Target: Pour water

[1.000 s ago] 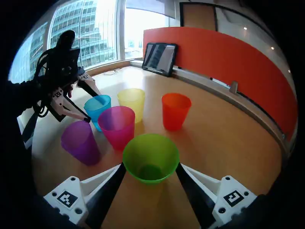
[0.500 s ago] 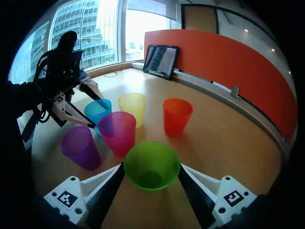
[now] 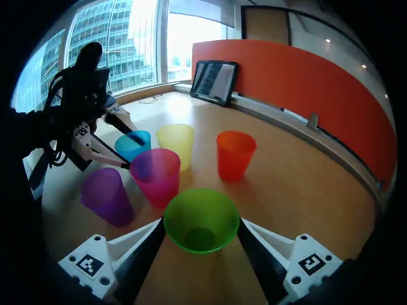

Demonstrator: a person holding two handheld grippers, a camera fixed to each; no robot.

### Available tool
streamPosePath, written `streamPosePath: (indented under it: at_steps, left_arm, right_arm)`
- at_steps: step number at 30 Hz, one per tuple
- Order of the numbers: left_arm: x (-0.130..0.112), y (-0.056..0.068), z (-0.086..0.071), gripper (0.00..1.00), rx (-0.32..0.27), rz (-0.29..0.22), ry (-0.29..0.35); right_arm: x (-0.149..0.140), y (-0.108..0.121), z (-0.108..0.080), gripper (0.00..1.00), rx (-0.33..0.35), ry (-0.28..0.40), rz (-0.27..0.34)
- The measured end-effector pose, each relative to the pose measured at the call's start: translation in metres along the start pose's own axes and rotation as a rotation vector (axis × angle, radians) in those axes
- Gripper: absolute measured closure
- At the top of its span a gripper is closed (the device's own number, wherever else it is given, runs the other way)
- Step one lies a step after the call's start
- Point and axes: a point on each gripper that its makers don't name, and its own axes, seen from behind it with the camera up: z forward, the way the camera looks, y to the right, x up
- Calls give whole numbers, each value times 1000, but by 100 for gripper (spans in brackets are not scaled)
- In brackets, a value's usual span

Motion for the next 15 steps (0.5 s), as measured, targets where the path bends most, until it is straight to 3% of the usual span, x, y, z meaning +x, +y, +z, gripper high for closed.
streamPosePath:
  at_steps: [15]
  left_arm:
    - [0,-5,-11,15,11,1,-2]
  right_arm:
    - [4,-4,0,9,12,11,0]
